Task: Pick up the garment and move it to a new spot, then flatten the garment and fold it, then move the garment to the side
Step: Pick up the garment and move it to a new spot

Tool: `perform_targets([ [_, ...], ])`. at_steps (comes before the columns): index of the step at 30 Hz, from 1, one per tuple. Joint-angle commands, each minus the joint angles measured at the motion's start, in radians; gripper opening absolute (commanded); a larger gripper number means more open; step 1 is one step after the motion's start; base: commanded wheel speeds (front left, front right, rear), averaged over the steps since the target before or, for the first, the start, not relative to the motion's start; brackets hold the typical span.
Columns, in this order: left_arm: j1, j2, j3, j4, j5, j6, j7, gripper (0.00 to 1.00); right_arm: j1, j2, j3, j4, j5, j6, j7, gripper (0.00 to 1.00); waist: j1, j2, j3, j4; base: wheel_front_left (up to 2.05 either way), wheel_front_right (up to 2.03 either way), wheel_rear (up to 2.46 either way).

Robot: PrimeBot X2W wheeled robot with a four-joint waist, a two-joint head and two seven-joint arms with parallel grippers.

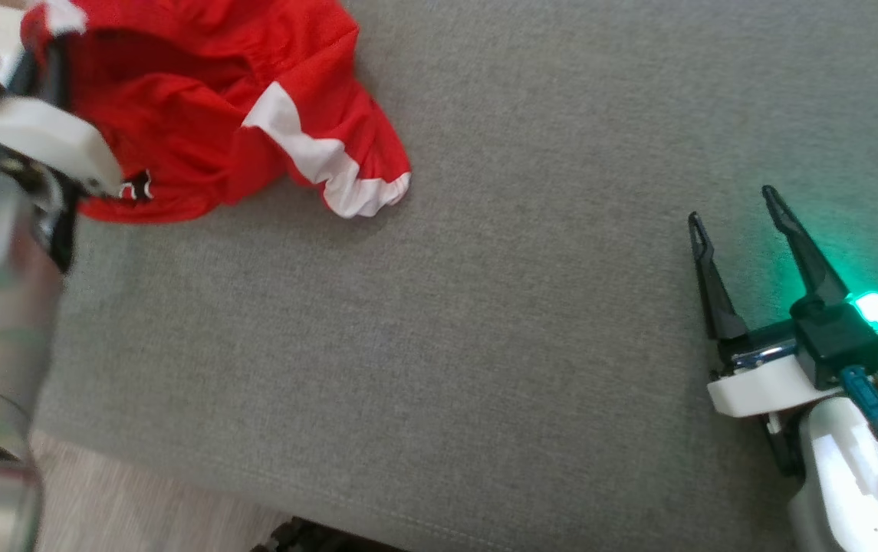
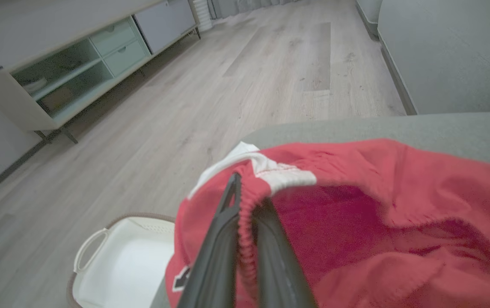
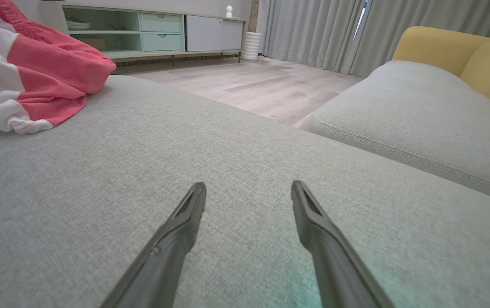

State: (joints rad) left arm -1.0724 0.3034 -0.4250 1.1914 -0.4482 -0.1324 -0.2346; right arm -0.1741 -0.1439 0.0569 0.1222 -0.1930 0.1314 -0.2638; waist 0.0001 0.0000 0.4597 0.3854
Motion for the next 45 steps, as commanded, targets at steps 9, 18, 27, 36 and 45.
perform_targets([
  [9,-0.112,0.154,-0.031,-0.232,0.133,0.014,-0.027,0.0,-0.004,0.078,0.081,0.015,0.103,-0.001,0.002,1.0,-0.0001,0.0,-0.166,-0.157,0.0,0.0,0.0],
  [18,-0.169,0.122,-0.088,-0.354,0.118,0.003,-0.02,0.0,0.008,0.093,0.162,0.022,0.212,-0.001,0.002,1.0,-0.0001,0.0,-0.279,-0.318,0.0,0.0,0.0],
  [27,-0.26,0.091,-0.214,-0.478,0.024,0.002,0.066,0.0,0.031,0.093,0.21,0.007,0.322,-0.001,0.002,1.0,-0.0001,0.0,-0.337,-0.492,0.0,0.0,0.0],
  [36,-0.294,0.02,-0.254,-0.509,-0.027,0.002,0.061,0.0,0.046,0.094,0.223,-0.014,0.379,-0.001,0.002,1.0,-0.0001,0.0,-0.356,-0.592,0.0,0.0,0.0],
  [45,-0.005,-0.015,-0.364,-0.573,-0.088,0.003,-0.003,0.0,0.06,0.094,0.226,-0.034,0.387,-0.001,0.002,1.0,-0.0001,0.0,-0.336,-0.597,0.0,0.0,0.0],
])
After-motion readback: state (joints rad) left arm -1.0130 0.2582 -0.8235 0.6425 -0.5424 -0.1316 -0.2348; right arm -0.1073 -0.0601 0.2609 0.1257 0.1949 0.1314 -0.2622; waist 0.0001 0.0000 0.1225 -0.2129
